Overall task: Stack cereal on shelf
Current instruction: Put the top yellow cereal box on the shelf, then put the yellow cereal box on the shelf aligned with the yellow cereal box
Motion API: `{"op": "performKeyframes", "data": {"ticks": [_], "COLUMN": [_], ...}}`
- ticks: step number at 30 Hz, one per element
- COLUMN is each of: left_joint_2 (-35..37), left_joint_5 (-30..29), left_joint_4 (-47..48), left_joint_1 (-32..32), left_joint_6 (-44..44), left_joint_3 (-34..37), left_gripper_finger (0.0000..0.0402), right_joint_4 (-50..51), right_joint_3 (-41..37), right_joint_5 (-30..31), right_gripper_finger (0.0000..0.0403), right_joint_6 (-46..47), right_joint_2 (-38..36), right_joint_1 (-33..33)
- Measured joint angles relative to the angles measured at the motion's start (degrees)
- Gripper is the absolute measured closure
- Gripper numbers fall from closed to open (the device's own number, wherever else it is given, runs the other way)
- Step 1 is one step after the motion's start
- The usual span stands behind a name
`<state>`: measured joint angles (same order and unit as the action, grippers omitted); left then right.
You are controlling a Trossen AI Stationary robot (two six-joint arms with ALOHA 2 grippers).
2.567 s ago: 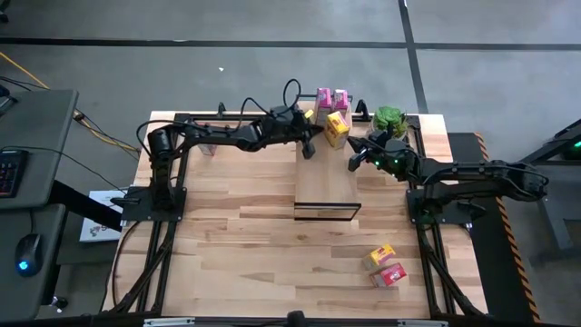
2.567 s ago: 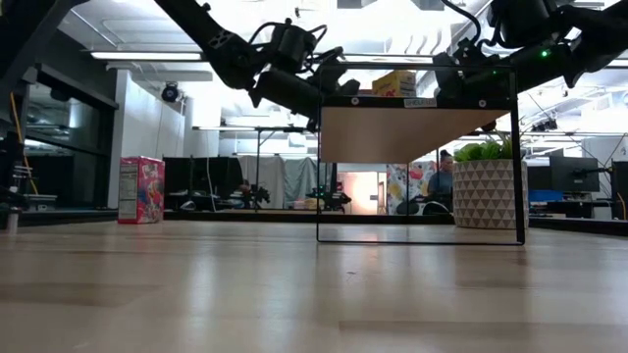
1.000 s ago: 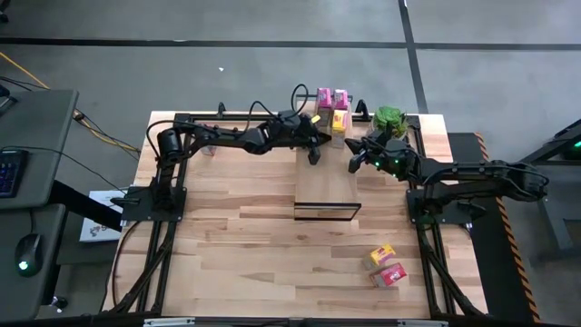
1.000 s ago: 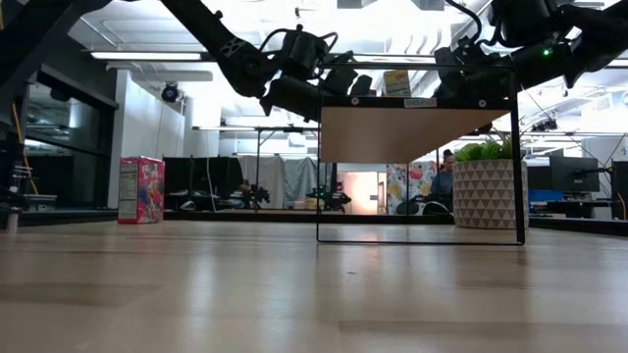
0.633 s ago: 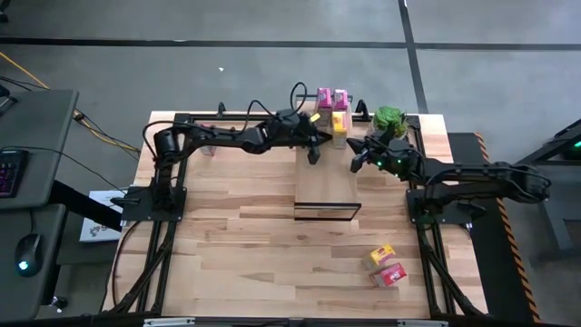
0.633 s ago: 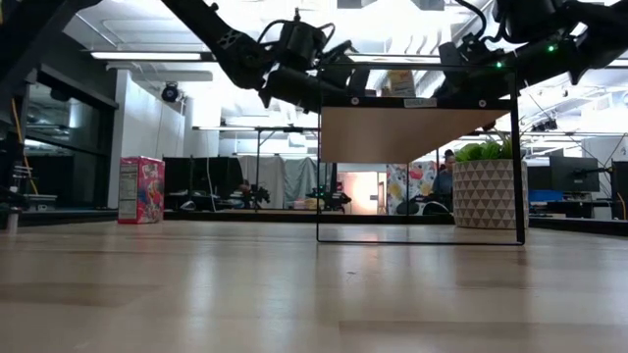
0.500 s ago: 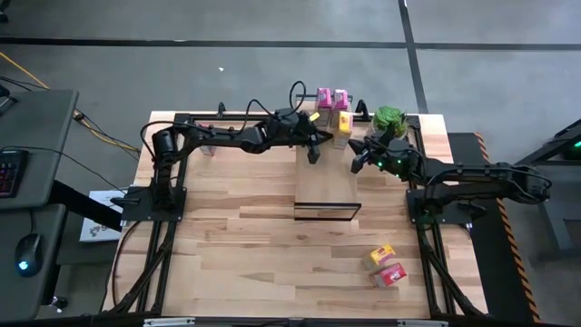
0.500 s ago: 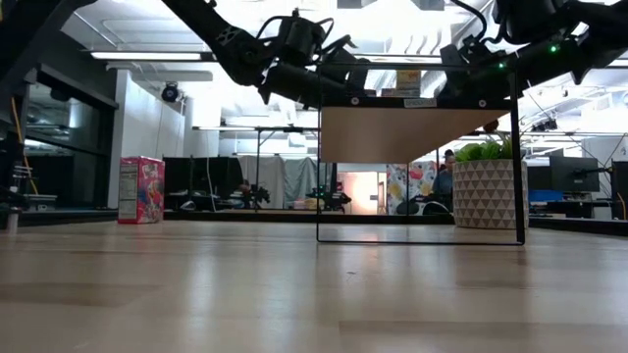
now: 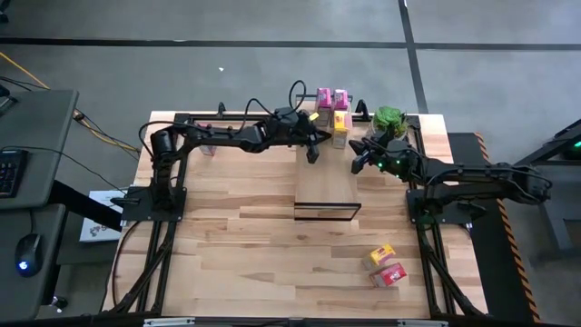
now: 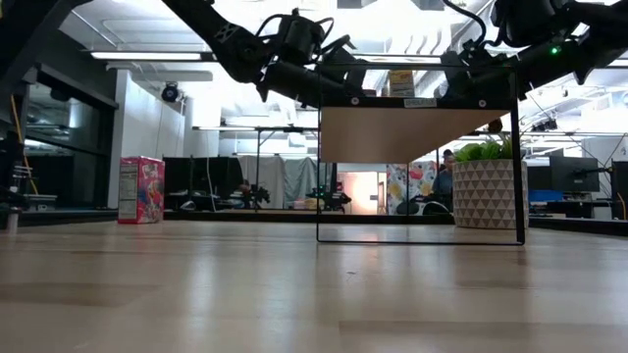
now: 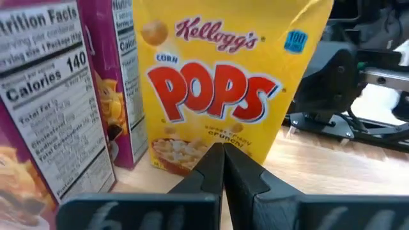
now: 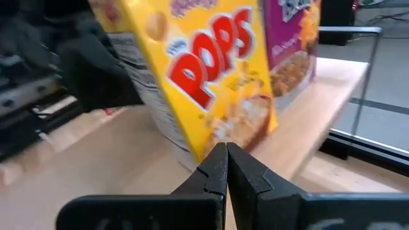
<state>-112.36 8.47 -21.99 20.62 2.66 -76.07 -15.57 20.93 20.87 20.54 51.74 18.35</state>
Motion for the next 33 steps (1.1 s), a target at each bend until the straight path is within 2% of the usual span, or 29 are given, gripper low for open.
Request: {"op": "performKeyframes", "data": {"ticks": [9,14,17,21,24,29,31,33], "left_joint_2": [6.4,13.1,18.2,25.4,30.5,38.3,40.8,42.9], "left_joint_5": [-0.5,-0.4,-0.1,0.0,0.0,0.1,0.6,0.6], "left_joint_4": [10.0,8.3,0.8,-13.9,-21.5,-23.4,-23.4,-23.4], "left_joint_1": [1.7,2.3,2.3,2.0,1.8,0.5,-0.1,-0.6], "left_joint_6": [-3.8,-4.0,-3.5,-0.7,0.7,0.1,-0.4,-1.3], "left_joint_3": [0.3,6.1,13.4,26.0,34.6,42.8,44.6,45.3], "left_gripper_finger": [0.0402,0.0401,0.0402,0.0401,0.0402,0.0402,0.0402,0.0402], "right_joint_4": [8.0,13.6,15.7,14.9,13.5,5.8,0.0,-7.7], "right_joint_3": [0.0,0.0,0.0,0.0,0.0,0.0,0.0,0.0], "right_joint_5": [1.5,1.2,1.0,1.2,1.0,-4.6,-9.3,-17.2], "right_gripper_finger": [0.0403,0.0403,0.0403,0.0403,0.0403,0.0403,0.0403,0.0403], "right_joint_6": [-0.4,0.3,0.9,-0.1,-2.2,-6.4,-10.3,-15.2], "right_joint_2": [-7.2,-12.3,-14.3,-15.5,-15.7,-15.7,-15.1,-14.0], "right_joint_1": [0.0,-0.1,-0.8,-2.4,-3.7,-7.3,-9.8,-12.6]}}
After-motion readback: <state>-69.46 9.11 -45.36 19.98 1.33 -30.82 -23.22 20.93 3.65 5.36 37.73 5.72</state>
